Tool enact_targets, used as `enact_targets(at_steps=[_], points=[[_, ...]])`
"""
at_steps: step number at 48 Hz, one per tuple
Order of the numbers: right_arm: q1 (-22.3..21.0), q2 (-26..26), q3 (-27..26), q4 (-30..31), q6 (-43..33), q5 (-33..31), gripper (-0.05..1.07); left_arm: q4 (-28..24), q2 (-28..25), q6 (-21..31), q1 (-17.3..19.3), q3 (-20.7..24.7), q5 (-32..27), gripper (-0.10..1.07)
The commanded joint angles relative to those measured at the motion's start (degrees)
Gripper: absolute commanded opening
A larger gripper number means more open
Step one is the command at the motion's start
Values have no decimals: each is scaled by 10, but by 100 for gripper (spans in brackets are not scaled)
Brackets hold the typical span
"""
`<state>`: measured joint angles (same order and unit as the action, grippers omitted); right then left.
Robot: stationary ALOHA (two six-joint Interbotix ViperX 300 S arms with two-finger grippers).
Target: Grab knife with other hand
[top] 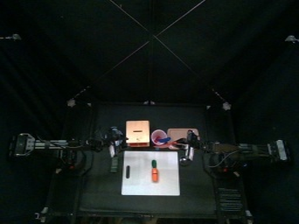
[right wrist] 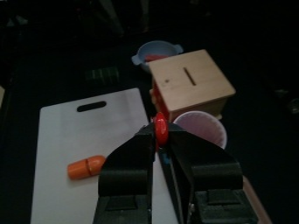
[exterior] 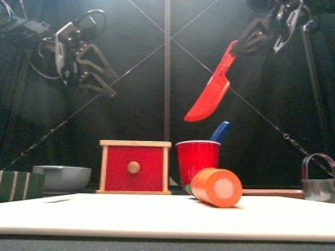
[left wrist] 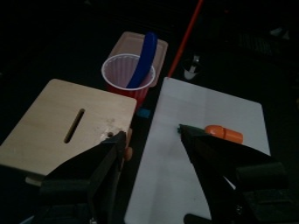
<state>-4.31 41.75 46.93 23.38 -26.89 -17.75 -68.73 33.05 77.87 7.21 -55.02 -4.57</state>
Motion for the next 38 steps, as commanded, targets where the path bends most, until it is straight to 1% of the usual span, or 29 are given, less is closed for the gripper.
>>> enact_targets(at_steps=[1, 6, 11, 19, 26, 33, 38], points=[[2, -6, 0, -15, 0, 35, 45, -11, -16, 0, -5, 24, 2, 89], [4, -22, 8, -27, 0, 69, 39, -24, -40, -1, -12, 35, 1, 89], [5, -35, 7, -33, 0, 91, 38, -53, -72, 0, -23, 52, 1, 89], [11, -54, 4, -34, 0, 111, 38, -85, -125, 1, -57, 90, -7, 91], [13, -65, 0, -34, 0, 125, 38, -87, -185, 2, -80, 120, -17, 94], [17, -76, -5, -34, 0, 143, 38, -84, -251, 3, -87, 159, -16, 100], [18, -82, -6, -34, 0, 149, 38, -83, -299, 2, -89, 197, -20, 100]])
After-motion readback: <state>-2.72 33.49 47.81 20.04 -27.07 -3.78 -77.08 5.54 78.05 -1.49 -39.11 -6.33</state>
